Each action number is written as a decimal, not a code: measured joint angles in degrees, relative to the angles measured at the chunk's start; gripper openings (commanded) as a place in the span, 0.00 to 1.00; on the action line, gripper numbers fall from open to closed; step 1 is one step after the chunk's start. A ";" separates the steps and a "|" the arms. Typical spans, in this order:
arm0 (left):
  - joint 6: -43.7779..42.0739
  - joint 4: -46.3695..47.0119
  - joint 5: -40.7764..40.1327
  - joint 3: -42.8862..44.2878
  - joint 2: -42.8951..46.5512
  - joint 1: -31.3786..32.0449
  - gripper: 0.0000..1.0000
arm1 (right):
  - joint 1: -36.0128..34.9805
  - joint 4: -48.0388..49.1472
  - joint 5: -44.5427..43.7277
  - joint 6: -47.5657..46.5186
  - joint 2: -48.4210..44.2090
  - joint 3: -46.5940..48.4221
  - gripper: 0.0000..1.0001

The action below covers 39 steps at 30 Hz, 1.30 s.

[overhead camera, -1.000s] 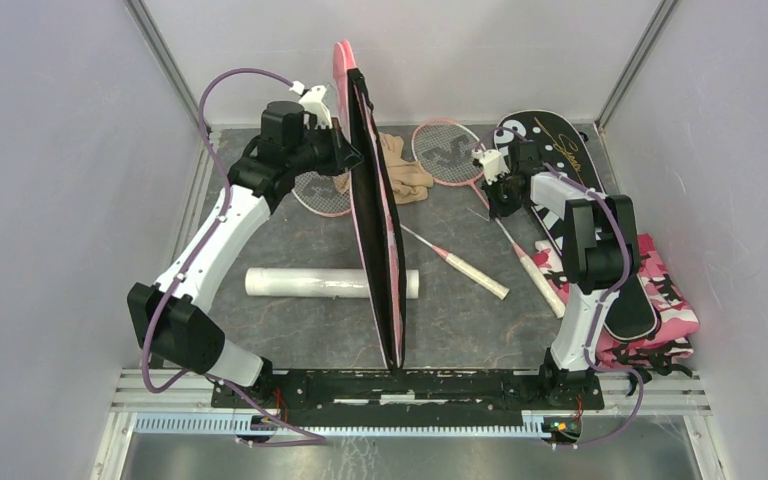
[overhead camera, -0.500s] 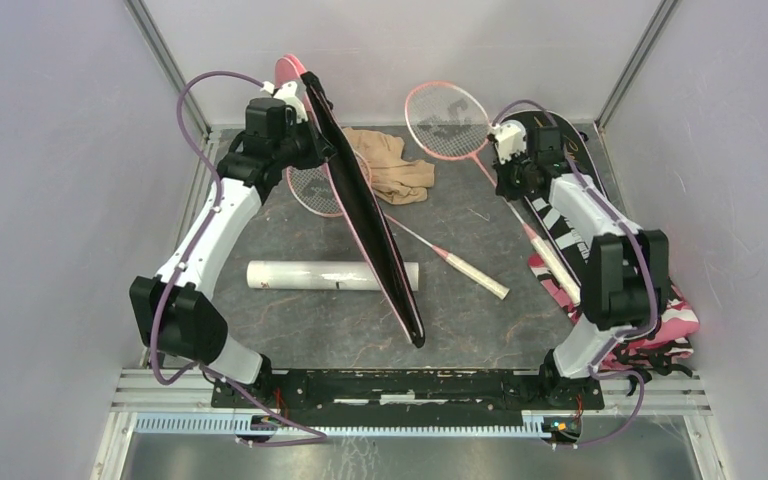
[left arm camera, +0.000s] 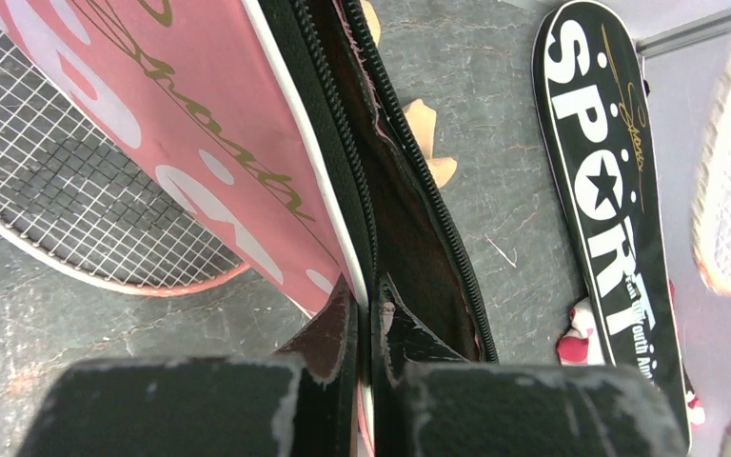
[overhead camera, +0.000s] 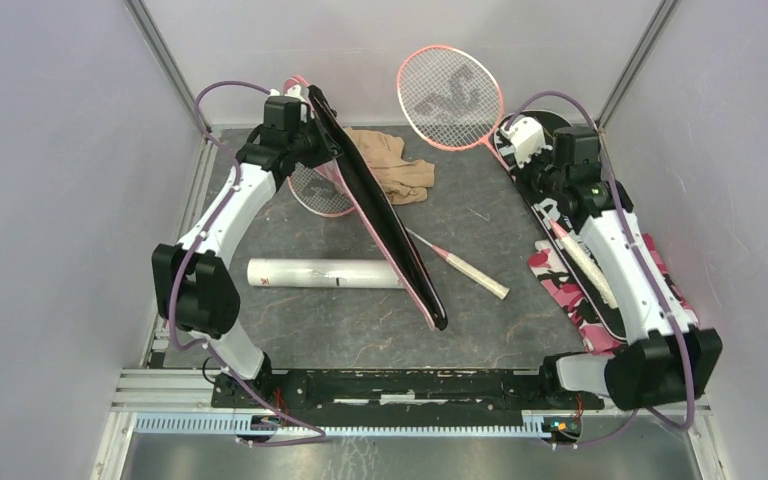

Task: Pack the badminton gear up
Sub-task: Place the racket in the racket bag.

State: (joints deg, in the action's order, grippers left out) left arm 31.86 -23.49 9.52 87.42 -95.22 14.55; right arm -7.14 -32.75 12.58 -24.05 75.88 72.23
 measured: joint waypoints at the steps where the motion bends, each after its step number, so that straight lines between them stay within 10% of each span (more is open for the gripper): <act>1: 0.50 0.22 0.00 0.20 -0.74 0.00 0.02 | -0.90 -0.87 -1.14 -1.01 -1.68 0.00 0.00; 39: 6.43 11.58 7.08 1.99 -7.39 3.76 0.02 | -38.14 -0.22 -50.05 -15.82 -6.93 -10.86 0.00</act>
State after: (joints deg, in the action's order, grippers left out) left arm 38.28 -11.90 16.60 89.41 -102.61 18.31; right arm -45.28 -32.97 -37.47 -39.88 68.95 61.36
